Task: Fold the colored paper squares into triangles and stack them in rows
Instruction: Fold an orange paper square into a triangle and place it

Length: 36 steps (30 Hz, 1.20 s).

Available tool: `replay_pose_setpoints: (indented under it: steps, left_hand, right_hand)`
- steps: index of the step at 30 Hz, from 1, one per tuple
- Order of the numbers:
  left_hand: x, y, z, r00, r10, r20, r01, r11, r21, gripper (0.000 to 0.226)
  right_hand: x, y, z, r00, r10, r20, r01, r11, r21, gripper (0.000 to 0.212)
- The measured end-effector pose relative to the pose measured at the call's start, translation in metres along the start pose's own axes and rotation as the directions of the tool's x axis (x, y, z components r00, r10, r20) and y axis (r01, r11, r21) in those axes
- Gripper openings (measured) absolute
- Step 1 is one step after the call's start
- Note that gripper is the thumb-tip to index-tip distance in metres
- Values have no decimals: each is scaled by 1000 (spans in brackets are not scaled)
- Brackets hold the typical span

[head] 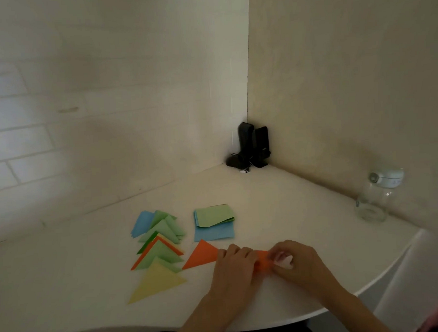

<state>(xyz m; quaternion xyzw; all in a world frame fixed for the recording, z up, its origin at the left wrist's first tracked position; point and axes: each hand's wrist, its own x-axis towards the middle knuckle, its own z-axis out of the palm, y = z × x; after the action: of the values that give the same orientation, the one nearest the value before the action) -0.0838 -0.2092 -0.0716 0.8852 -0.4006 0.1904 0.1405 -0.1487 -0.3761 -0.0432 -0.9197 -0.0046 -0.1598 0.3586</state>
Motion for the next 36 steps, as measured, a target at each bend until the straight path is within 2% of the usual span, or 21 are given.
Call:
replay_pose_setpoints:
  steps: [2, 5, 7, 9, 12, 17, 22, 26, 30, 33, 36]
  left_hand:
    - [-2, -5, 0, 999, 14, -44, -16, 999, -37, 15]
    - [-5, -14, -4, 998, 25, -61, -31, 996, -87, 14]
    - [-7, -19, -4, 997, 10, -81, -19, 993, -116, 16]
    - [-9, -21, -4, 995, -10, -99, -7, 986, -167, 17]
    - [-12, -25, -2, 987, -88, -132, 56, 972, -230, 14]
    - [-13, -28, 3, 963, -206, -174, 156, 951, -267, 14]
    - [-10, -21, 8, 930, -336, -151, 298, 926, -231, 18]
    - [-3, -12, 9, 916, -384, -118, 364, 917, -162, 28]
    - [3, -10, 7, 909, -413, -57, 404, 906, -123, 28]
    - [3, -16, 4, 908, -416, -46, 393, 886, -245, 20]
    - [1, -23, 3, 912, -410, 3, 381, 845, -374, 22]
  right_hand:
    - [4, 7, 2, 998, -43, 39, 45, 998, -43, 32]
    - [9, 15, 5, 978, 50, 200, 8, 960, -280, 64]
    - [8, 17, 7, 967, 98, 237, 0, 925, -380, 74]
    - [7, 18, 11, 979, 74, 191, 6, 921, -390, 69]
    - [3, 19, 16, 996, 56, 72, -31, 951, -309, 58]
    - [8, 16, 23, 991, 129, -30, -132, 954, -269, 59]
    - [14, 9, 29, 975, 209, -73, -221, 937, -271, 19]
    - [18, 4, 32, 962, 257, -96, -274, 913, -302, 24]
    - [21, 0, 32, 951, 291, -108, -310, 897, -314, 29]
    - [22, 3, 31, 950, 303, -74, -311, 904, -295, 28]
    - [24, 7, 27, 949, 311, -38, -311, 919, -242, 26]
